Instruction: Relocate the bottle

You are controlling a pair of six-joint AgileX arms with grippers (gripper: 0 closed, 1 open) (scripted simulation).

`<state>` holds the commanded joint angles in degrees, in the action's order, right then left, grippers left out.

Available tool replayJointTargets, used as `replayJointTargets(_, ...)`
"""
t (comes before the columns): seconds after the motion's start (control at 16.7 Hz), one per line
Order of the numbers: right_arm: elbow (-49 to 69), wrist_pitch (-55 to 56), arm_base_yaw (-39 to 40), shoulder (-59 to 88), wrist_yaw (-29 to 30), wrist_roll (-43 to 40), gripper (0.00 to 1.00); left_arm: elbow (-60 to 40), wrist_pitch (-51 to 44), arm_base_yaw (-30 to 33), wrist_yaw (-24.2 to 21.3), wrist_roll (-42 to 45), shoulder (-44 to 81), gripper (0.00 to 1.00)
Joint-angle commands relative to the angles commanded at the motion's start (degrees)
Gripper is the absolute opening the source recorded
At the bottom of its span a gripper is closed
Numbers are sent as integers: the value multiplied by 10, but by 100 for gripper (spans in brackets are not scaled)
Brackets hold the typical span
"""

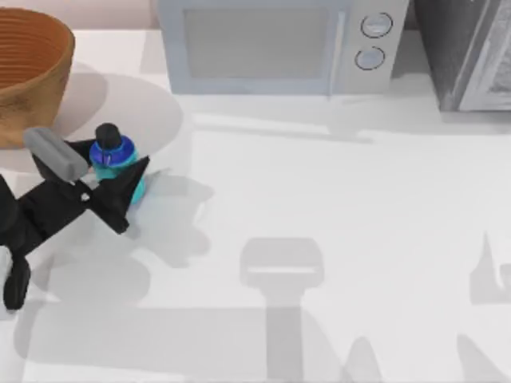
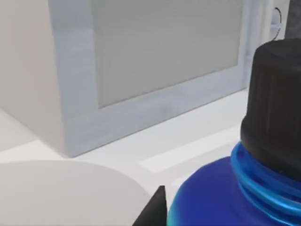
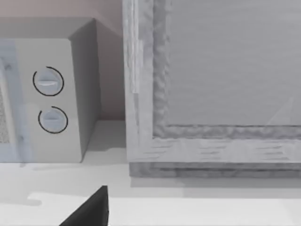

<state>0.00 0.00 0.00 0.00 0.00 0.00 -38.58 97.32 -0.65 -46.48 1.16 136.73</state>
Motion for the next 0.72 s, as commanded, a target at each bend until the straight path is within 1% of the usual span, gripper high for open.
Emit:
replayJointTargets(0.36,0,0,0,0,0,0,100,0,0,0,0,0,0,98)
replayJointTargets(0.42,0,0,0,0,0,0,100,0,0,0,0,0,0,100)
replayJointTargets(0.72,0,0,0,0,0,0,100,0,0,0,0,0,0,100)
